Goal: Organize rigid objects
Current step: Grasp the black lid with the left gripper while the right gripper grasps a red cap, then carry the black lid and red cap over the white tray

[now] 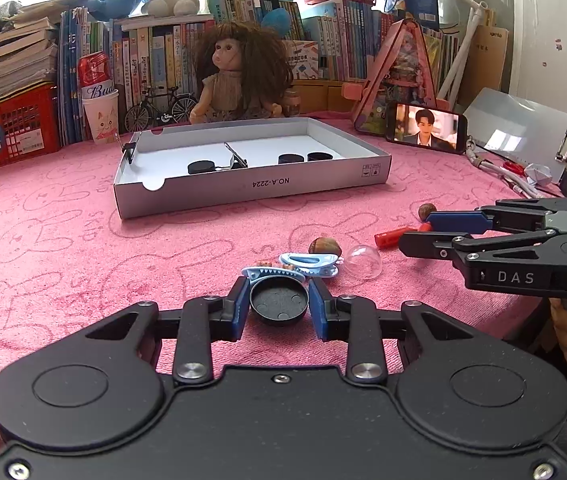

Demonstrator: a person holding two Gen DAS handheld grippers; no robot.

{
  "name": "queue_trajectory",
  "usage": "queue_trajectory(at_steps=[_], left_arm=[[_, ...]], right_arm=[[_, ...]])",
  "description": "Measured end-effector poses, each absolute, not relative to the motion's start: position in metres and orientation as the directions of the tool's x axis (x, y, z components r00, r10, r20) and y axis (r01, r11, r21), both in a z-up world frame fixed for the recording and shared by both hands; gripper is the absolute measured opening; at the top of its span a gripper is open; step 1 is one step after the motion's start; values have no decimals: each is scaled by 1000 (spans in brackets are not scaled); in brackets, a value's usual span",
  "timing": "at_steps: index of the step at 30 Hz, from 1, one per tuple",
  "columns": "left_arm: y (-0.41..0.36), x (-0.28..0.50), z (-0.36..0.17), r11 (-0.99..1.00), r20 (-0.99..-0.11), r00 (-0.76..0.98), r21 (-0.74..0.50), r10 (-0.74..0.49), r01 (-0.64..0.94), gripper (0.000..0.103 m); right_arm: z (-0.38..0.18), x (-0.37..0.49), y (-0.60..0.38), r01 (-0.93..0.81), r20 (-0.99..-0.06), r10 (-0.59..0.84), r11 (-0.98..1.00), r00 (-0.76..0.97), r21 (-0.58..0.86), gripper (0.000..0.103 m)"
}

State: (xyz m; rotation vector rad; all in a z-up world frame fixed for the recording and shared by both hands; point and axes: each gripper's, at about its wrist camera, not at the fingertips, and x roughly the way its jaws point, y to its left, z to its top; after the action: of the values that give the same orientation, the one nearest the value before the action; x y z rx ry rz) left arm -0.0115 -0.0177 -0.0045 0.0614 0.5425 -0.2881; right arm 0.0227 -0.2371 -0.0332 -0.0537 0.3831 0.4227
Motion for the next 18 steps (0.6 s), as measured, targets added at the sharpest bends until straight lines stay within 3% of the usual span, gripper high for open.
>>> queue_trajectory(at_steps=[18], left_arm=[[-18,0,11,969,-481,846,-38,-232,244,30]], right_arm=[[-24,33,-236,-244,-333,258,966,907,84,49]])
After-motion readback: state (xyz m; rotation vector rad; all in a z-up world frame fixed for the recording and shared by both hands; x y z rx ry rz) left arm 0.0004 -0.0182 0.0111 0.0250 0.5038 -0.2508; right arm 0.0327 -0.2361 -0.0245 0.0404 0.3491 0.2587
